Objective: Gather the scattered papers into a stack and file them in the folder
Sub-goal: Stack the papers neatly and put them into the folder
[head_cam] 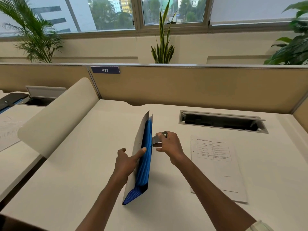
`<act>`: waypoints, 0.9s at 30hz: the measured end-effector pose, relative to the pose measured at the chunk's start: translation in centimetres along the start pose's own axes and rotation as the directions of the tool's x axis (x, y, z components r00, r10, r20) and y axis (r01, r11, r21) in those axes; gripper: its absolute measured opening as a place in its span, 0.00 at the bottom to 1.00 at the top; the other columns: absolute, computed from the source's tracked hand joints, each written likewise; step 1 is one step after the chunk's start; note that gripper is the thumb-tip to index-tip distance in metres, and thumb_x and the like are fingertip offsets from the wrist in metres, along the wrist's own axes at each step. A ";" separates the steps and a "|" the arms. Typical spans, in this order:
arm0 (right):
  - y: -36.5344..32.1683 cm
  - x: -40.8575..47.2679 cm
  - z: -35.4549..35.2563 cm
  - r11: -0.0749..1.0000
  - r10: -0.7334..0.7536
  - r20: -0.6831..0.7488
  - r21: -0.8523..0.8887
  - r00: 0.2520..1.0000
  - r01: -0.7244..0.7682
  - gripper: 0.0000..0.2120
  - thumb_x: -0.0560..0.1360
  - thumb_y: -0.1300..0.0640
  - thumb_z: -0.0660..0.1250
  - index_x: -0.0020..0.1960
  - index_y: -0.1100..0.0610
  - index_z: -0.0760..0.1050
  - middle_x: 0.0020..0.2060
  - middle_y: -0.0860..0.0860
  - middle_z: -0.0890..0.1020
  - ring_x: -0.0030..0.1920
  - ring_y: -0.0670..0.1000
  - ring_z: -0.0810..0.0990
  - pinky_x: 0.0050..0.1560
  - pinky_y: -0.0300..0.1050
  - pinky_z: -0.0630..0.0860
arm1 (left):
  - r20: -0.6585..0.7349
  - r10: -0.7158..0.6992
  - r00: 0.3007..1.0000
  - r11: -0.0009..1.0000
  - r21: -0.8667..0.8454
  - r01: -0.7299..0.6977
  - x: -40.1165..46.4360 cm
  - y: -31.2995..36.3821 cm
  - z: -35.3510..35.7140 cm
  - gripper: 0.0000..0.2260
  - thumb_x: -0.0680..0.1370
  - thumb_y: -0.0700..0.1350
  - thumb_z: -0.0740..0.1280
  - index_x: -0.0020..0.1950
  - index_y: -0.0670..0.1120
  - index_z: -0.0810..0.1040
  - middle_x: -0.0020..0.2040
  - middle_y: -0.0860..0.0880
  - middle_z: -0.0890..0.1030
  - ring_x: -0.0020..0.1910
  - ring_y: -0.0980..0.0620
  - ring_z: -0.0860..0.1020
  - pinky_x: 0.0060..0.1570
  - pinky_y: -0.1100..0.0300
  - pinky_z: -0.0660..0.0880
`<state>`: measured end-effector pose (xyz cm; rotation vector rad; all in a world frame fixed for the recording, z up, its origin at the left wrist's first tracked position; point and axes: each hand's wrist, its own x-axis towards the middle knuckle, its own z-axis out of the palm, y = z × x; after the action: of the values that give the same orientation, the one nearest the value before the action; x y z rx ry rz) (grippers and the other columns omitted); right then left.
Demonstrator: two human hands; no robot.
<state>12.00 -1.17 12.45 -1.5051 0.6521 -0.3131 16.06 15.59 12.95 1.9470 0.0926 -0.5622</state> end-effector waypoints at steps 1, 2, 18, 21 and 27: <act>0.3 0.0 -0.4 1.000 0.005 -0.010 -0.027 1.000 -0.005 0.08 0.80 0.55 0.61 0.52 0.57 0.77 0.44 0.49 0.82 0.37 0.48 0.86 0.38 0.41 0.82 | 0.011 -0.006 1.000 1.000 -0.027 0.007 0.1 0.0 0.0 0.48 0.67 0.62 0.75 0.78 0.45 0.55 0.74 0.40 0.67 0.70 0.42 0.70 0.58 0.53 0.68; 0.6 0.1 -0.9 0.998 0.007 -0.022 -0.061 1.000 -0.009 0.09 0.80 0.55 0.60 0.54 0.57 0.77 0.45 0.50 0.82 0.38 0.48 0.86 0.38 0.41 0.82 | 0.010 -0.005 1.000 0.999 -0.044 0.005 0.2 -0.1 0.1 0.47 0.67 0.61 0.76 0.77 0.45 0.57 0.73 0.41 0.69 0.69 0.43 0.71 0.57 0.54 0.68; 9.9 1.4 -9.3 0.908 0.176 -0.222 -0.339 0.959 -0.245 0.12 0.77 0.51 0.64 0.52 0.58 0.78 0.51 0.54 0.83 0.50 0.55 0.82 0.53 0.51 0.80 | -0.095 0.540 0.837 0.720 0.567 -0.400 -0.8 0.7 5.1 0.14 0.74 0.42 0.65 0.58 0.46 0.83 0.34 0.58 0.79 0.28 0.59 0.76 0.28 0.72 0.64; 10.0 1.9 -11.5 0.894 0.180 -0.281 -0.352 0.943 -0.276 0.21 0.75 0.42 0.65 0.57 0.58 0.77 0.55 0.54 0.82 0.56 0.56 0.80 0.55 0.48 0.75 | -0.055 0.529 0.847 0.697 0.597 -0.397 -0.9 0.4 6.2 0.12 0.74 0.41 0.65 0.54 0.45 0.84 0.30 0.62 0.72 0.26 0.56 0.77 0.26 0.67 0.69; 11.7 1.6 -16.7 0.586 0.103 -0.621 -0.593 0.777 -0.552 0.32 0.73 0.44 0.69 0.66 0.64 0.65 0.65 0.64 0.69 0.65 0.64 0.67 0.61 0.57 0.71 | -0.024 0.550 0.835 0.659 0.626 -0.417 -0.8 0.4 6.8 0.12 0.74 0.41 0.65 0.55 0.45 0.83 0.28 0.56 0.76 0.26 0.54 0.75 0.28 0.65 0.66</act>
<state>1.37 -14.97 1.72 -2.0486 1.6803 -0.1388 13.11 9.63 11.37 2.5165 -0.5382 0.0068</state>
